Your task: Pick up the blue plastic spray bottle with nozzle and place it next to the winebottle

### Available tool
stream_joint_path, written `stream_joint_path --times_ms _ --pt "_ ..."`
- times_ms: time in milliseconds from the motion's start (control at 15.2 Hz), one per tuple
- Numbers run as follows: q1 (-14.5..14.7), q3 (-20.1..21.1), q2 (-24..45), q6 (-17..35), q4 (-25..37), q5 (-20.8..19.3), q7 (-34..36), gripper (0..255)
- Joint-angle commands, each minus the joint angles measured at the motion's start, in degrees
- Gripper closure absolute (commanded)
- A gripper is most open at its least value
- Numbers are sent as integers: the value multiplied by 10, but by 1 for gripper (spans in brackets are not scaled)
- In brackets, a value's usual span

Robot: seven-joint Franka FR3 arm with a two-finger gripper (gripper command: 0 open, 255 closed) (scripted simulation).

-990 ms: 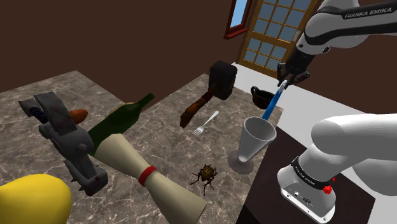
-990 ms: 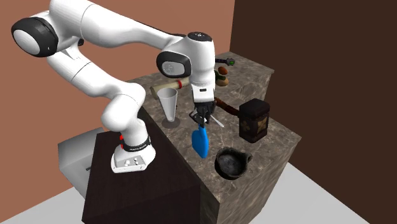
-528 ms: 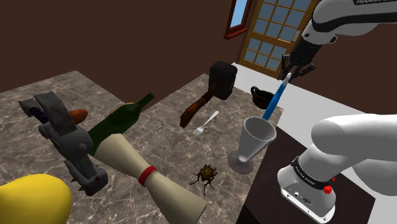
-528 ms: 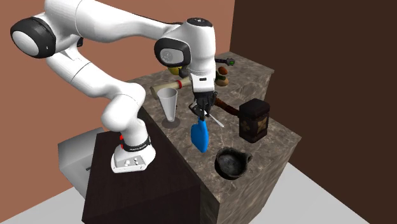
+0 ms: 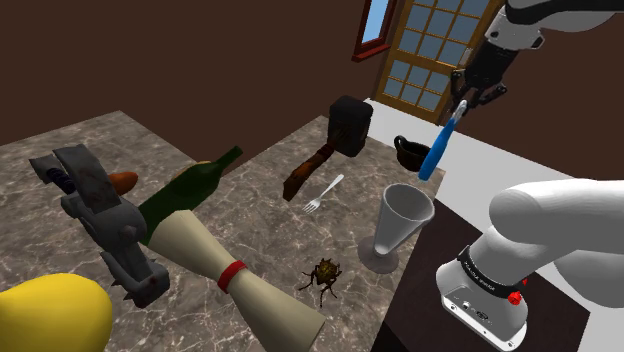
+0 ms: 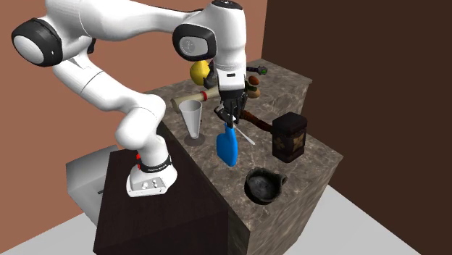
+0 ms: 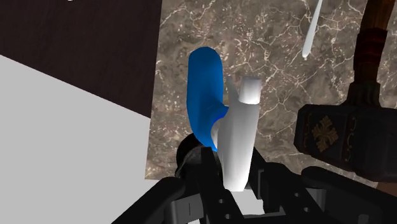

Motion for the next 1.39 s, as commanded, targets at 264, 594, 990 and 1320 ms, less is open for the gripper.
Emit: stream_joint_path --times_ms 264,594,990,1320 --pt "1 1 6 -44 50 1 2 255" --pt "2 2 13 -80 93 2 3 255" --pt "2 3 25 -122 147 3 4 255" --pt "3 3 38 -157 195 3 4 255"
